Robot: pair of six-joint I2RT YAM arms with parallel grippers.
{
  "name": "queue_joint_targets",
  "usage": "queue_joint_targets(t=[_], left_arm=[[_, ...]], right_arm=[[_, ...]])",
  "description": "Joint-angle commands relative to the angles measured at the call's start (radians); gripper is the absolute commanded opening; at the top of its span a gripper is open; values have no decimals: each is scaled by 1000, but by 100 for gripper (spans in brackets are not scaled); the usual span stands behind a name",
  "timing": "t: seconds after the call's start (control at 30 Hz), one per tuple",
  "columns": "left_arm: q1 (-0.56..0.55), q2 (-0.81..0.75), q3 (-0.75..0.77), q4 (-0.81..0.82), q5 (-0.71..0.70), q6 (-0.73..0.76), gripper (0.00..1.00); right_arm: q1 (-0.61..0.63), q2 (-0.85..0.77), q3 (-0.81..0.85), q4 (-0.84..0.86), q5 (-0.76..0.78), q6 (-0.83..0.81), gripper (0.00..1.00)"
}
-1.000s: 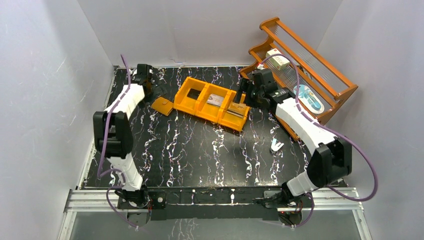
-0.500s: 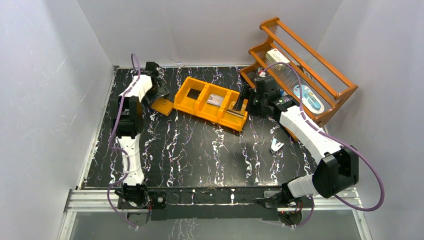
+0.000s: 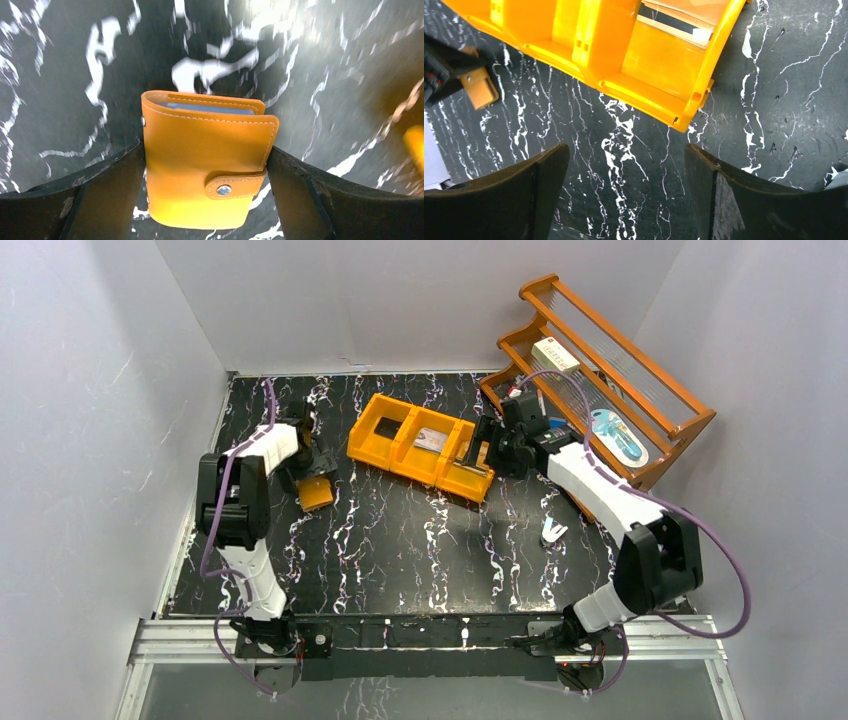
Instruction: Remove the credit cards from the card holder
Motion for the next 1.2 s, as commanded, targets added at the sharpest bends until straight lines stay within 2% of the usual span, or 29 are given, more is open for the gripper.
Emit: queue_joint_targets(t=[0.0, 0.13, 0.37, 0.6, 0.73, 0.9, 1.0, 1.17], left_arm=[[-57, -124, -205, 20, 65, 14, 86], [-113, -230, -365, 72, 104, -41, 85], [-199, -393, -558, 124, 149, -108, 81], [-278, -584, -740, 166, 211, -200, 81], [-298, -712, -822, 174, 239, -244, 80], [-321, -795, -879, 177, 284, -250, 80], [-324, -849, -877, 168, 317, -261, 80], [-324, -914, -795, 84, 242, -237, 87]], right_arm=[[21, 74, 95, 4, -4, -4, 92], [80, 166, 197, -20, 54, -3, 89], [229, 353, 423, -52, 268, 33, 85], [306, 581, 656, -57, 365, 63, 83], [329, 728, 851, -116, 434, 62, 83], [339, 855, 1000, -165, 469, 51, 80], [348, 893, 1026, -184, 516, 46, 78], [362, 913, 1010, -172, 505, 16, 65]])
